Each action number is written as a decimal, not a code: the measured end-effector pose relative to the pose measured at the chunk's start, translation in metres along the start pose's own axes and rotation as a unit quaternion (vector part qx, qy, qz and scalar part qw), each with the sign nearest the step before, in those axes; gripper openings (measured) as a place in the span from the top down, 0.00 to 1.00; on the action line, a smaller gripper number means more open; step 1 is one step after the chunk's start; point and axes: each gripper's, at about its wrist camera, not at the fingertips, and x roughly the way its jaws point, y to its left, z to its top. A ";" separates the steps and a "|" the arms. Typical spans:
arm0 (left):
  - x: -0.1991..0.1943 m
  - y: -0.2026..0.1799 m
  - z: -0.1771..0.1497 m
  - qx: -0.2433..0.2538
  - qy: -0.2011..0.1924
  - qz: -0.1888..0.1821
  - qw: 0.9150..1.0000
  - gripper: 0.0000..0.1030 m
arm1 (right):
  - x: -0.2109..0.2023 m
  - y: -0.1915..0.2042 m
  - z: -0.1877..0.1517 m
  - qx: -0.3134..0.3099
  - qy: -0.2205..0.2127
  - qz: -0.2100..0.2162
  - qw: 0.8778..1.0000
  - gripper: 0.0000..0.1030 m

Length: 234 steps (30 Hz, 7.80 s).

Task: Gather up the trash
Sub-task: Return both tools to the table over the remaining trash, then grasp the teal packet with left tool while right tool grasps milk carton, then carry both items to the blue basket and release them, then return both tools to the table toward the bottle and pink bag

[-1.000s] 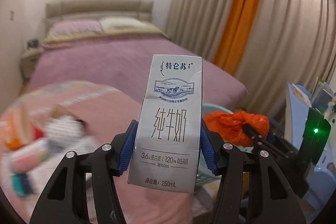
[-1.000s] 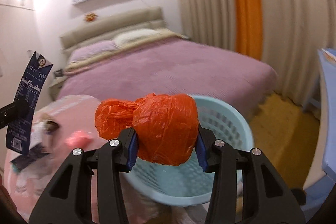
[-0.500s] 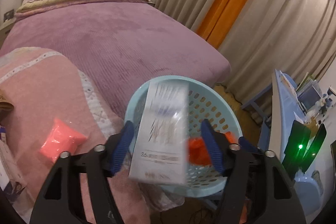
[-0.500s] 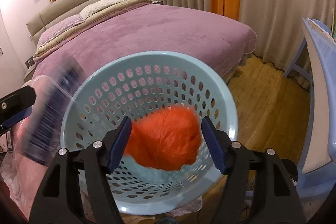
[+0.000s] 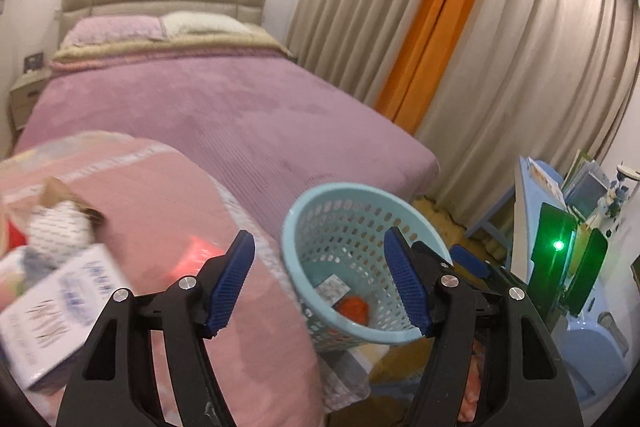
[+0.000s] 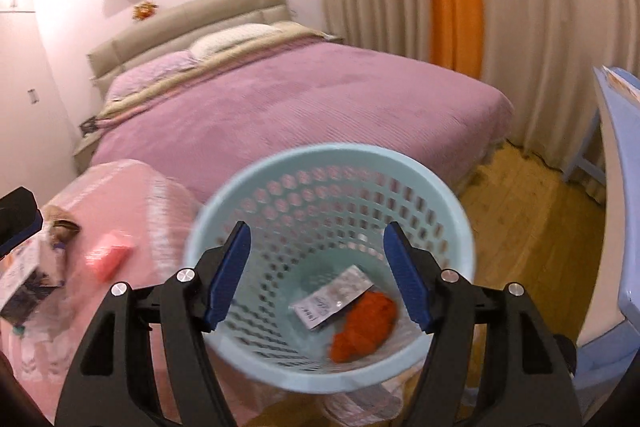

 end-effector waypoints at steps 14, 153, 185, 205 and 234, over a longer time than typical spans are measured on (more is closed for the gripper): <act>-0.151 0.092 -0.015 -0.059 -0.101 0.127 0.985 0.37 | -0.058 0.125 -0.004 -0.111 -0.058 0.135 0.983 0.37; -0.180 0.247 -0.136 -0.205 0.035 0.264 0.942 0.64 | -0.066 0.277 -0.148 -0.351 0.158 0.410 0.827 0.46; 0.067 -0.005 -0.006 0.011 0.092 -0.014 0.996 0.64 | 0.046 -0.008 -0.012 0.020 0.092 0.027 0.995 0.46; 0.044 -0.014 -0.015 0.041 0.046 0.004 0.998 0.42 | 0.040 -0.029 -0.009 0.033 0.084 0.049 0.995 0.33; -0.121 0.235 -0.071 -0.144 0.030 0.175 0.974 0.48 | 0.036 0.177 -0.026 -0.128 0.110 0.197 0.966 0.53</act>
